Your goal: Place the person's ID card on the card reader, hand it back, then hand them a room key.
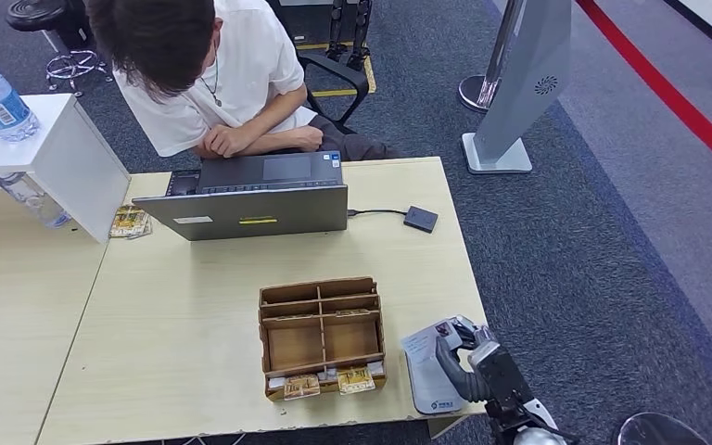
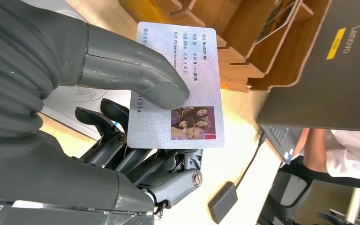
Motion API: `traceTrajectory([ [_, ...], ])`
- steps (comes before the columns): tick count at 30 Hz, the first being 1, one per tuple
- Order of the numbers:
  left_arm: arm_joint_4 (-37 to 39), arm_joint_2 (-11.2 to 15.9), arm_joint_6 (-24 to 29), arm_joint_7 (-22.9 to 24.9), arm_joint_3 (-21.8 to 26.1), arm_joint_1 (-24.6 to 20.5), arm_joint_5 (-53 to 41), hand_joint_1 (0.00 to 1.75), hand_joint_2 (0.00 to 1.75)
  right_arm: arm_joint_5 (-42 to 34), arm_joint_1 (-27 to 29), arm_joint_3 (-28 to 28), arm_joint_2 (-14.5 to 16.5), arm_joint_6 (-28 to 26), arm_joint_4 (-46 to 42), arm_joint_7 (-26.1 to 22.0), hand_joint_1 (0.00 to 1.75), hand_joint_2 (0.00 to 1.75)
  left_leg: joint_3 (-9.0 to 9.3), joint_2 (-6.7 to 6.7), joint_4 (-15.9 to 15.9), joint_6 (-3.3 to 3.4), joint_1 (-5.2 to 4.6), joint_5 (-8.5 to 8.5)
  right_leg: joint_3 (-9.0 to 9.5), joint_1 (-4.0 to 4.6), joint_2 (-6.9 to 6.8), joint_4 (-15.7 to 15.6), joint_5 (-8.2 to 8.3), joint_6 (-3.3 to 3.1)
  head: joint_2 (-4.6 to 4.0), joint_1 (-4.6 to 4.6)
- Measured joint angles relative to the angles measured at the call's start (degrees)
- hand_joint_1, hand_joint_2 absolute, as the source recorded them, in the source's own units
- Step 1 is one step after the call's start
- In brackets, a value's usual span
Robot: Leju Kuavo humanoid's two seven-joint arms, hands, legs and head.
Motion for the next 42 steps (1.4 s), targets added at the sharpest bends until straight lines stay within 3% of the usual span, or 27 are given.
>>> traceTrajectory([
  [15, 0.0, 0.0, 0.1, -0.3, 0.7, 0.0, 1.8, 0.00, 0.00, 4.4, 0.7, -2.2, 0.0, -0.4, 2.8, 0.5, 1.75, 1.75, 0.00, 0.00, 0.0, 0.00, 0.00, 0.00, 0.00, 0.00, 0.00, 0.0, 0.00, 0.00, 0.00, 0.00],
  [42, 0.0, -0.1, 0.5, -0.8, 1.2, 0.0, 4.4, 0.00, 0.00, 19.9, -1.4, -2.5, -0.1, -11.4, 7.8, 4.9, 1.75, 1.75, 0.00, 0.00, 0.0, 0.00, 0.00, 0.00, 0.01, 0.00, 0.00, 0.0, 0.00, 0.00, 0.00, -0.01],
])
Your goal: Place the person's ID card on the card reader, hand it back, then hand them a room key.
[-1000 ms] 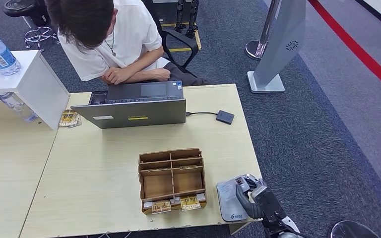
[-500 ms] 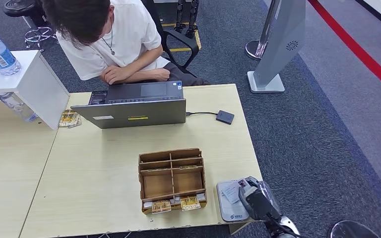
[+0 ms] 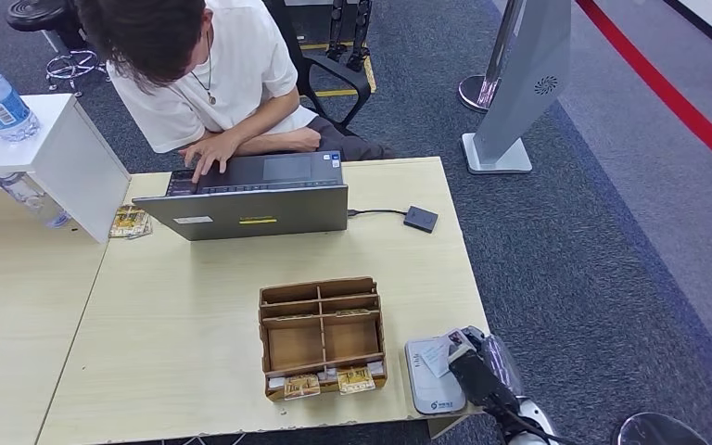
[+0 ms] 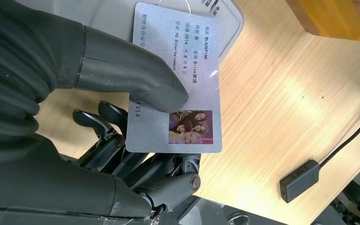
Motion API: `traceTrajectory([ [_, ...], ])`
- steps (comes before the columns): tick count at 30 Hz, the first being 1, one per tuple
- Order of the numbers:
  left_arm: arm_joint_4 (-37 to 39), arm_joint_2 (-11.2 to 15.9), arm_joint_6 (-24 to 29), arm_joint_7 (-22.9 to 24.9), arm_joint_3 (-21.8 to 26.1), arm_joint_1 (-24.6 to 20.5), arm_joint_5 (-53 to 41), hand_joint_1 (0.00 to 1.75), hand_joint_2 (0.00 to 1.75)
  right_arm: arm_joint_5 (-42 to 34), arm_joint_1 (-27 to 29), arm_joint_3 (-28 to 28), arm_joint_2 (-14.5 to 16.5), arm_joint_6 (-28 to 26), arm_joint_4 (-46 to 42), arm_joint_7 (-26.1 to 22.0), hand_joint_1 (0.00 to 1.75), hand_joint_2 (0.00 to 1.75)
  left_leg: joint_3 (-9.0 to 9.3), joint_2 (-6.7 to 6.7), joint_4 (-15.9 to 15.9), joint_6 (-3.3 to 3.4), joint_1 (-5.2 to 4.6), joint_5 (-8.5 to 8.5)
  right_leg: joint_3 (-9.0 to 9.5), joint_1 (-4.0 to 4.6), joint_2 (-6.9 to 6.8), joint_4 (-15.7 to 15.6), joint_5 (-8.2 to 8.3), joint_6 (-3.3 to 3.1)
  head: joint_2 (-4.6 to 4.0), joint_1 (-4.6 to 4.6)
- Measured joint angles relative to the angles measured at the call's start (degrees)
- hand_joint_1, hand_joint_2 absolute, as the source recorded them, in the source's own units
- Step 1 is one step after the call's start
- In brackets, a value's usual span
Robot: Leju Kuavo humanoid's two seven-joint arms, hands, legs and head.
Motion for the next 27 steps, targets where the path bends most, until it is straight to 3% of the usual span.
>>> traceTrajectory([
  [27, 0.0, -0.4, 0.4, -0.1, 0.9, -0.1, 1.0, 0.00, 0.00, 4.6, -1.7, 2.1, -0.8, -1.7, 2.6, 1.7, 1.75, 1.75, 0.03, 0.02, 0.0, 0.00, 0.00, 0.00, 0.02, 0.00, 0.01, 0.0, 0.00, 0.00, 0.00, 0.00],
])
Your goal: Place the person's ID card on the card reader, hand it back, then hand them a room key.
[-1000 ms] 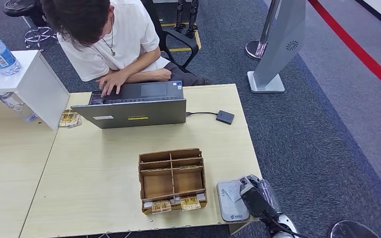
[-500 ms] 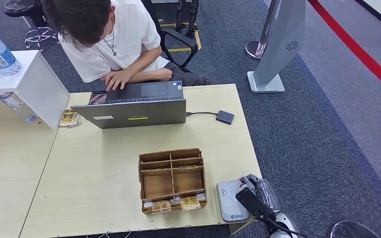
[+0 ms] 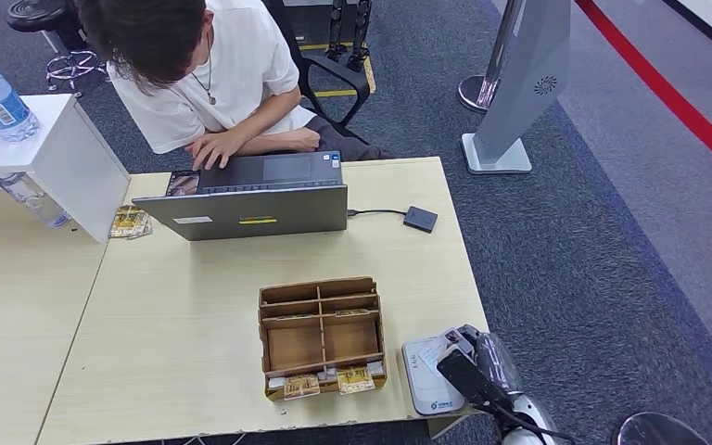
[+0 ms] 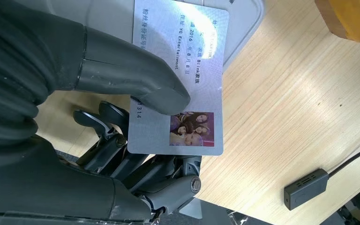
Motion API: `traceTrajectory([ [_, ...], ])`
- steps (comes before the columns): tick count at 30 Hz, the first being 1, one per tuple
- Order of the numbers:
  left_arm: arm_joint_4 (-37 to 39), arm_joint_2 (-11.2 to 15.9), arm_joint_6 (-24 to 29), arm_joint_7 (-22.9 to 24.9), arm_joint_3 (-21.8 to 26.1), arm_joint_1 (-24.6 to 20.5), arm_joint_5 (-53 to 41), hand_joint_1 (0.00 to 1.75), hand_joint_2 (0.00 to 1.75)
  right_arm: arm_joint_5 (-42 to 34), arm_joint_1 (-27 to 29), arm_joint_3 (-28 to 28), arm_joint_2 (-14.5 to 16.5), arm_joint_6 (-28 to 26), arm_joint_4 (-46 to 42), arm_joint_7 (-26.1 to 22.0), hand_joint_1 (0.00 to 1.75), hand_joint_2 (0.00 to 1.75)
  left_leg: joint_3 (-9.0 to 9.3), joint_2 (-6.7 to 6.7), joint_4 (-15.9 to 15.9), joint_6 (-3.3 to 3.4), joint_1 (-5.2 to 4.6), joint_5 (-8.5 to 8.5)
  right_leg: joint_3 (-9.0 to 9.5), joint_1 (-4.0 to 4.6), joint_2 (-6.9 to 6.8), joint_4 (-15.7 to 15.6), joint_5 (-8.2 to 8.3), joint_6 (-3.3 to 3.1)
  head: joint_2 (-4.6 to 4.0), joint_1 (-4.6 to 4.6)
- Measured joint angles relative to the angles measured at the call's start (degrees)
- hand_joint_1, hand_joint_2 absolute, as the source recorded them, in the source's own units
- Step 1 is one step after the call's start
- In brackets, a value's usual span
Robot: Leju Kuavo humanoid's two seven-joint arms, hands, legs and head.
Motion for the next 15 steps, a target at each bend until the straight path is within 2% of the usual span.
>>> traceTrajectory([
  [9, 0.0, 0.0, 0.1, -0.4, 0.1, 0.0, 0.5, 0.00, 0.00, 0.5, -0.2, 0.2, 0.0, -0.7, 0.0, 0.0, 1.75, 1.75, 0.00, 0.00, 0.0, 0.00, 0.00, 0.00, 0.01, 0.00, 0.00, 0.0, 0.00, 0.00, 0.00, 0.00],
  [15, 0.0, -0.2, 0.4, -0.6, 0.5, 0.0, 1.5, 0.00, 0.00, 3.9, -0.5, 0.8, 0.0, -4.8, -0.8, 0.7, 1.75, 1.75, -0.01, 0.00, 0.0, 0.00, 0.00, 0.00, 0.01, 0.00, 0.00, 0.0, 0.00, 0.00, 0.00, 0.00],
])
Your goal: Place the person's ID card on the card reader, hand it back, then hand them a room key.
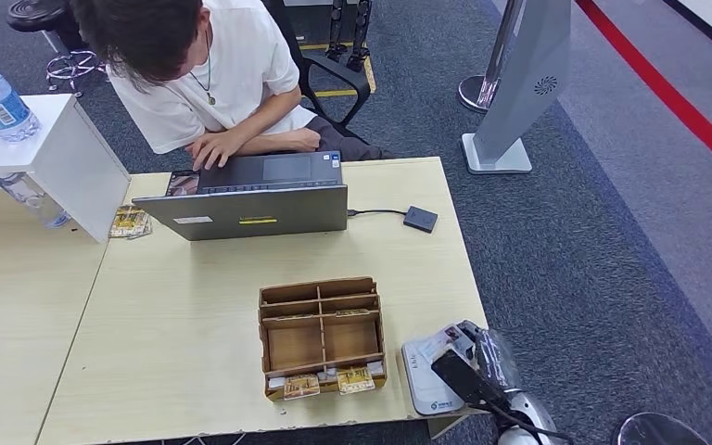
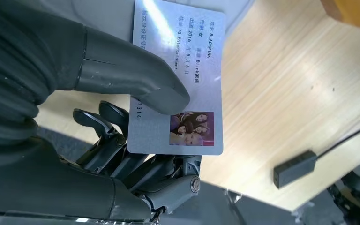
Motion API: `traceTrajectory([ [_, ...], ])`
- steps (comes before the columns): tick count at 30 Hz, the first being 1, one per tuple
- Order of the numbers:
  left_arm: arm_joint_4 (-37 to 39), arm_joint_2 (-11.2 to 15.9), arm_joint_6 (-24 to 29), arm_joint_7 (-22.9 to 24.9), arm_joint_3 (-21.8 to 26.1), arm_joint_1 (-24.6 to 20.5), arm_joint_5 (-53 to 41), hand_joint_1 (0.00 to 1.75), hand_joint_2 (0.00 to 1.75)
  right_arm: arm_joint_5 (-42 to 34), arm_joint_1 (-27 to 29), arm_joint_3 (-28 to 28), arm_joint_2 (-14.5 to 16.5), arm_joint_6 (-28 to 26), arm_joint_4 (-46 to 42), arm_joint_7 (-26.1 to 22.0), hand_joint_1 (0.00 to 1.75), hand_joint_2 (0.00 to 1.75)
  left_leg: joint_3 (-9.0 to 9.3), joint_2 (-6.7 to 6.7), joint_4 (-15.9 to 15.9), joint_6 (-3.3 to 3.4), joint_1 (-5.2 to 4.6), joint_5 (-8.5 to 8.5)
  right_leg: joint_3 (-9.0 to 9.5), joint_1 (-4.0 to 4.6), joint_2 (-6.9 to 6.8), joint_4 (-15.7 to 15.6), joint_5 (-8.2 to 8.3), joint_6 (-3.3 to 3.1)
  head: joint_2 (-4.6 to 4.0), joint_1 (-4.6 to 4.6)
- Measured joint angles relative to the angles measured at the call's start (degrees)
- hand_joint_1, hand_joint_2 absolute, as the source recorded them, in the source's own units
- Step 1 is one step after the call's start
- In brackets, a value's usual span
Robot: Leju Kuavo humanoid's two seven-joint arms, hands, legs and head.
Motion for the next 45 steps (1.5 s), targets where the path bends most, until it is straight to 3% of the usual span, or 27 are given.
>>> traceTrajectory([
  [4, 0.0, -0.2, 0.5, -0.1, 0.0, -0.1, 0.4, 0.00, 0.00, 4.5, -1.1, 0.7, 0.0, -4.7, -1.1, 1.8, 1.75, 1.75, 0.00, 0.00, 0.0, 0.00, 0.00, 0.00, 0.00, -0.01, 0.00, 0.0, 0.00, 0.00, 0.00, 0.01],
  [19, 0.0, -0.3, 1.4, -0.8, 0.0, -0.1, 2.0, 0.00, 0.00, 13.3, -3.3, 2.3, 0.1, -14.2, -7.1, 2.6, 1.75, 1.75, -0.02, -0.01, 0.0, 0.00, 0.00, 0.00, -0.01, -0.01, -0.01, 0.0, 0.00, 0.00, 0.00, 0.00],
  [32, 0.0, -0.4, 2.4, -0.9, -0.2, -0.1, 3.0, 0.00, 0.00, 28.7, -5.1, 0.0, 5.4, -14.6, -16.6, -1.6, 1.75, 1.75, -0.01, -0.01, 0.0, 0.00, 0.00, 0.01, -0.01, -0.01, 0.00, 0.0, 0.00, 0.00, 0.00, 0.00],
  [45, 0.0, -0.4, 2.8, -0.1, -2.2, -0.1, 2.7, 0.00, 0.00, 38.1, -9.5, -0.3, 8.5, -14.6, -19.3, 1.9, 1.75, 1.75, -0.03, -0.01, 0.0, 0.01, 0.00, 0.01, 0.00, -0.01, 0.00, 0.0, 0.01, 0.00, 0.00, 0.01],
])
